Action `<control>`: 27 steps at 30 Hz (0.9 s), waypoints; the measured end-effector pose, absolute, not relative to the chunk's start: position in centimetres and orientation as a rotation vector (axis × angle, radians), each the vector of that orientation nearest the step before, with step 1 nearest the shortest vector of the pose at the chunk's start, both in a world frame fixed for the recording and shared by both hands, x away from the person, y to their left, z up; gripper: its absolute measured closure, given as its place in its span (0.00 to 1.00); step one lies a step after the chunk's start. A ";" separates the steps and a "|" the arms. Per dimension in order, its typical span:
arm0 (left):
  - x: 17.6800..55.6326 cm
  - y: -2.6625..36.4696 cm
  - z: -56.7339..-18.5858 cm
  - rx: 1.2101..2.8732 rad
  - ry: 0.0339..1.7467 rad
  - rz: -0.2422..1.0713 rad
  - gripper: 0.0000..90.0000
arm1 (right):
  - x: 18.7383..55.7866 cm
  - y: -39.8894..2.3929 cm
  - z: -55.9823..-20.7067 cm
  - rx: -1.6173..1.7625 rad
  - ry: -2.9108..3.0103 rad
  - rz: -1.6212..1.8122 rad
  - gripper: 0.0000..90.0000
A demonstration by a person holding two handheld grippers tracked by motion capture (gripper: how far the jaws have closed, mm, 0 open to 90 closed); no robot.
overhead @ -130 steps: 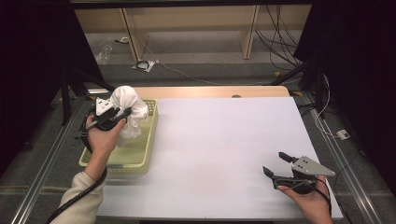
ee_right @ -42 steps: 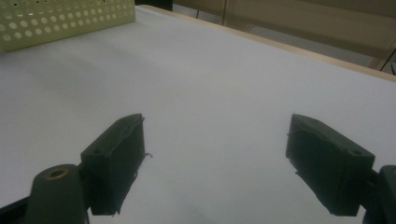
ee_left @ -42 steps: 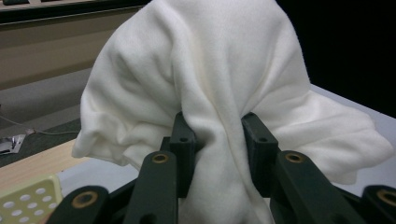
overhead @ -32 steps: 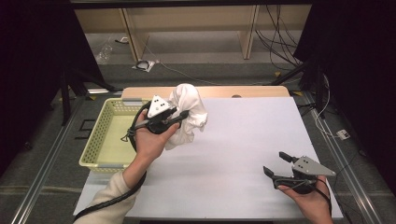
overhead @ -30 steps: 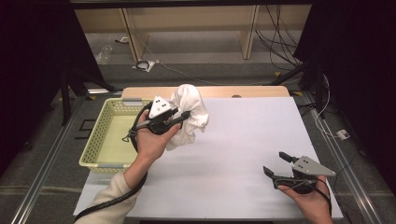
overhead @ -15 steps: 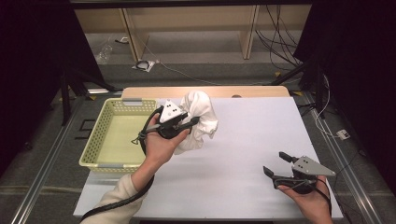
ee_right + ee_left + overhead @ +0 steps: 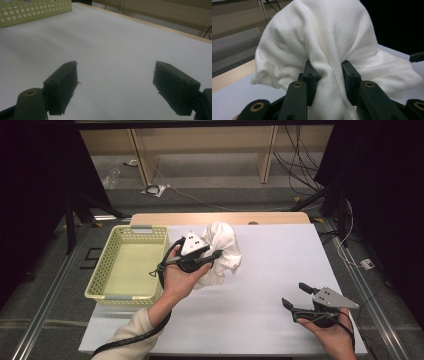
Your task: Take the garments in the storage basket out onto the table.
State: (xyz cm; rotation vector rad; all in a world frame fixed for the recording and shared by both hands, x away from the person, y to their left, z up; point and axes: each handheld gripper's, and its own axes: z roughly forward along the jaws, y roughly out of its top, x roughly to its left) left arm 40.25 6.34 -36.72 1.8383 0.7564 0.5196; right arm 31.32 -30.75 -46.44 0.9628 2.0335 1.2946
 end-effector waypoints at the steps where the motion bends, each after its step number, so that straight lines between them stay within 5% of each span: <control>1: 40.2 6.2 -36.8 1.841 0.753 0.517 0.78 | 31.3 -30.7 -46.4 0.963 2.033 1.294 0.23; 27: 39.3 3.4 -40.5 1.967 0.744 0.443 0.77 | 31.4 -30.7 -46.4 0.952 2.022 1.309 0.23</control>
